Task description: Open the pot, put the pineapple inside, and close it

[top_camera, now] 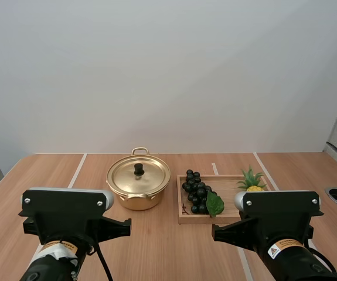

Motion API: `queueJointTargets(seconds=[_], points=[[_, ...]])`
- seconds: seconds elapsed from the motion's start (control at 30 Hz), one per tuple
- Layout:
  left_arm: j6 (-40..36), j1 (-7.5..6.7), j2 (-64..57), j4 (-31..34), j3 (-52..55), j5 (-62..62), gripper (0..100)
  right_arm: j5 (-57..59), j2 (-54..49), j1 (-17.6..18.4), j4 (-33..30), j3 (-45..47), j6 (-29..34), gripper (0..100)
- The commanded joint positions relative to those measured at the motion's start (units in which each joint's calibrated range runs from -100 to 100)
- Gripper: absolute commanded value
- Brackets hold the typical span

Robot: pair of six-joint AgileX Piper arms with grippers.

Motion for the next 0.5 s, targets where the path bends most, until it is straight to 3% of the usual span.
queueJointTargets(seconds=[0.0,0.3,0.47], points=[[-0.3,0.5,-0.2,0.2,0.0,-0.6,0,-1.8,-0.4,1.5,-6.3,0.0,0.2,0],[-0.3,0.5,-0.2,2.8,0.0,-0.8,0,-1.8,-0.4,1.1,-6.3,0.0,0.2,0],[-0.4,1.42,-0.2,2.8,0.0,-0.8,0,-1.7,-0.4,0.1,-6.9,0.0,0.2,0]])
